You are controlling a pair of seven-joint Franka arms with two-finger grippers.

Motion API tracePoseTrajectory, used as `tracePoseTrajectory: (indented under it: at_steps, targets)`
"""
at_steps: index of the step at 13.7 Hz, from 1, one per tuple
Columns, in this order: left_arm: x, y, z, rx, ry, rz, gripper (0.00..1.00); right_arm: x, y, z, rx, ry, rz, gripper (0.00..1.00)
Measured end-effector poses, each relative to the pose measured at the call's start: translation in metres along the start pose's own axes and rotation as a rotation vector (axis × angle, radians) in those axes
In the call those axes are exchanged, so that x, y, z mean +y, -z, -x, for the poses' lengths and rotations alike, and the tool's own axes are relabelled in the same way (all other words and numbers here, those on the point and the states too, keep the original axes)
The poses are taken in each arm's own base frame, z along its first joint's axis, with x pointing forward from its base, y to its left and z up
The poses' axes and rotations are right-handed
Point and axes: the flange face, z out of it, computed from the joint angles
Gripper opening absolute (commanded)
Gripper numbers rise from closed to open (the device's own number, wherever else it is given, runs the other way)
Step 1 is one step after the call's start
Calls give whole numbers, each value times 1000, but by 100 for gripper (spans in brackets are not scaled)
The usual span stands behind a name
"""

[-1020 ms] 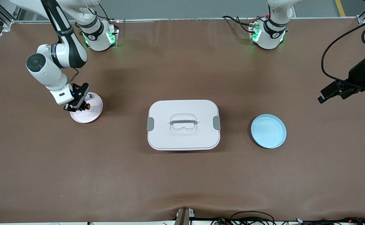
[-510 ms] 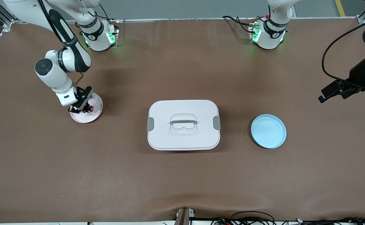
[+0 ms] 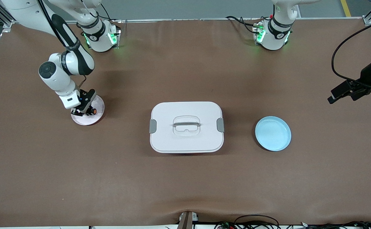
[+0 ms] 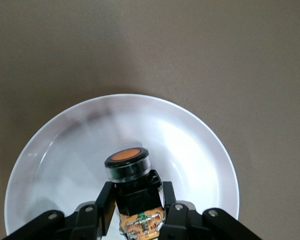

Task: Transfer orange switch to right arm and place
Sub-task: 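Lower the switch onto the white plate and open the right gripper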

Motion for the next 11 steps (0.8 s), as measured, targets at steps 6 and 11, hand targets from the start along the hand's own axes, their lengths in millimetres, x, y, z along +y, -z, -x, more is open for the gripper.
tracePoseTrajectory:
  at_steps: [6, 11]
  targets:
    - [14, 21, -2, 39, -52, -52, 100, 6, 3, 7, -4, -21, 2, 100]
    - [26, 45, 2, 26, -73, -52, 100, 29, 36, 23, -67, -139, -106, 100]
